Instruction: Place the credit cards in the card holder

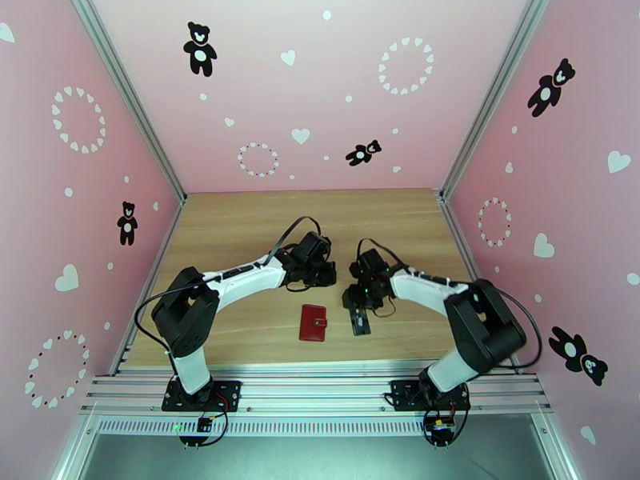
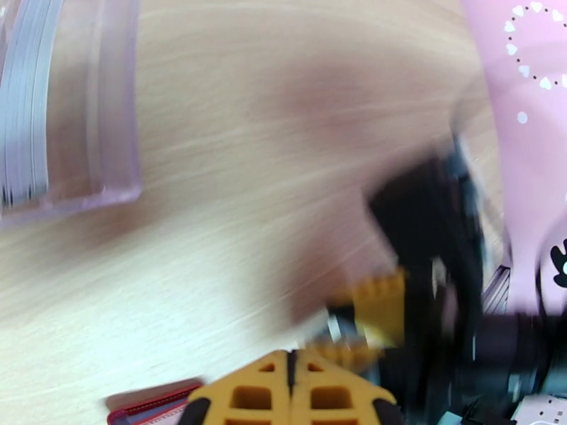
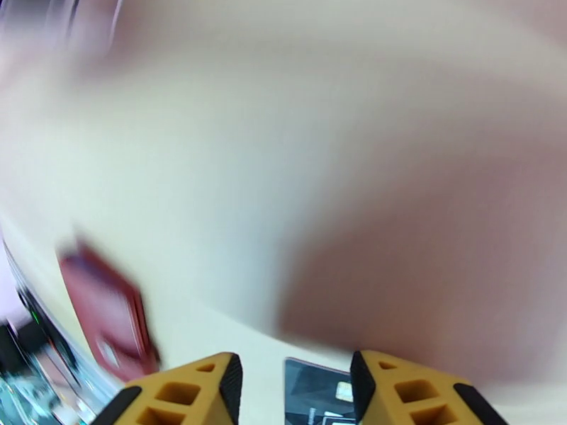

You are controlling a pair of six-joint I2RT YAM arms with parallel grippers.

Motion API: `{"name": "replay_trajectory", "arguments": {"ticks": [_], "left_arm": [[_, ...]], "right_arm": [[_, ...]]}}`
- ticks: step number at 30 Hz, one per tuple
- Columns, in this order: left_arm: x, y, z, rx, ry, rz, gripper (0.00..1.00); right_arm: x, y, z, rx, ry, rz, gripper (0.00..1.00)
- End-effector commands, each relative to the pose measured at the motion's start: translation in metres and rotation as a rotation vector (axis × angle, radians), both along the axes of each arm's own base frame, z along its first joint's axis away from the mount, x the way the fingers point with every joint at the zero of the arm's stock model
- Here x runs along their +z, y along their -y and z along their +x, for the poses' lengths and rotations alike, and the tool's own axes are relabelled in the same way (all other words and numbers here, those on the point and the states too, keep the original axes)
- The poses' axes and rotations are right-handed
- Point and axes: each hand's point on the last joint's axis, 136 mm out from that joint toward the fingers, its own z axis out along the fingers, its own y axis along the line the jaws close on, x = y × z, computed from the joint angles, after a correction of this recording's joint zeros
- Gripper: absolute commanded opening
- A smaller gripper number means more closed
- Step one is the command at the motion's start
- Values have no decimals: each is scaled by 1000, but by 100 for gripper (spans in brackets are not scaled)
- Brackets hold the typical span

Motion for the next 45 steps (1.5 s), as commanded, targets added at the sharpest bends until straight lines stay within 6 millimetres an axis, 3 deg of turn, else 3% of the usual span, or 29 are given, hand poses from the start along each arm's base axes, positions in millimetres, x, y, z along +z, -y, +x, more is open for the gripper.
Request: {"name": "replay_trajectory", "arguments": {"ticks": [1, 5, 8, 14, 19, 24, 28, 36, 45], "left_arm": [[8, -2, -6, -15, 34, -24, 0], [3, -6, -13, -21, 25, -25, 0], [1, -6, -17, -30, 21, -19, 0], [1, 9, -31, -103, 30, 24, 0], [-7, 36, -57, -212, -2, 29, 0], [-35, 63, -98, -341, -75, 45, 0], [-51, 71, -117, -386, -109, 52, 0], [-72, 64, -136, -407, -143, 107, 0], [-75, 56, -144, -394, -147, 97, 0]], "right_arm": [[-9, 27, -47, -55, -118, -88, 47], [33, 20, -44, -64, -34, -12, 48], [48, 38, -37, -89, 51, -82, 53], [45, 46, -44, -109, 50, -93, 57], [46, 48, -74, -94, -21, -31, 60], [53, 59, -102, -118, -51, -1, 62], [45, 60, -118, -139, -85, 48, 64], [33, 58, -143, -128, -168, 102, 64], [16, 56, -153, -139, -229, 127, 64]]}}
